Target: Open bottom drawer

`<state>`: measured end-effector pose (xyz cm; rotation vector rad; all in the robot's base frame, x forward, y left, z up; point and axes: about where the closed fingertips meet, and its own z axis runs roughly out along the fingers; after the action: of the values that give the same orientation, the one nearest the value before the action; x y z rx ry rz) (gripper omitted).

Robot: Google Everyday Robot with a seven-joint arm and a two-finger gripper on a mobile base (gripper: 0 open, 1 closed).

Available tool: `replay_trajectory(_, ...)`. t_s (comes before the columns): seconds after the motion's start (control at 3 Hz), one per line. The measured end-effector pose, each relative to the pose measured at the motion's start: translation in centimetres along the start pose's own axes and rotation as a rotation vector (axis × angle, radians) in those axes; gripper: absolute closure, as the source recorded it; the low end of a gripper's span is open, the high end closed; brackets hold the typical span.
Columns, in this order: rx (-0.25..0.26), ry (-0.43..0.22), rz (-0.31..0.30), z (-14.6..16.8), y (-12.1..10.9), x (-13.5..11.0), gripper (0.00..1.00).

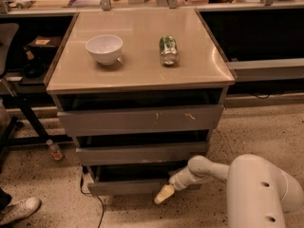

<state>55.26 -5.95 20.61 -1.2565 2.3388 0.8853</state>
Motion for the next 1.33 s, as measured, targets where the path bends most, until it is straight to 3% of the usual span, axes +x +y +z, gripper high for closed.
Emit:
replay_trajectory(0.67, -0.06, 0.022, 0.054, -1.7, 2.2, 2.1, 0.0)
replay_trajectory(1.0, -0.102, 0.023, 0.114, -4.2, 6.4, 4.1, 0.0)
replay_trajectory(1.33, -0.106, 0.025, 0.114, -4.2, 6.6, 4.2, 0.0)
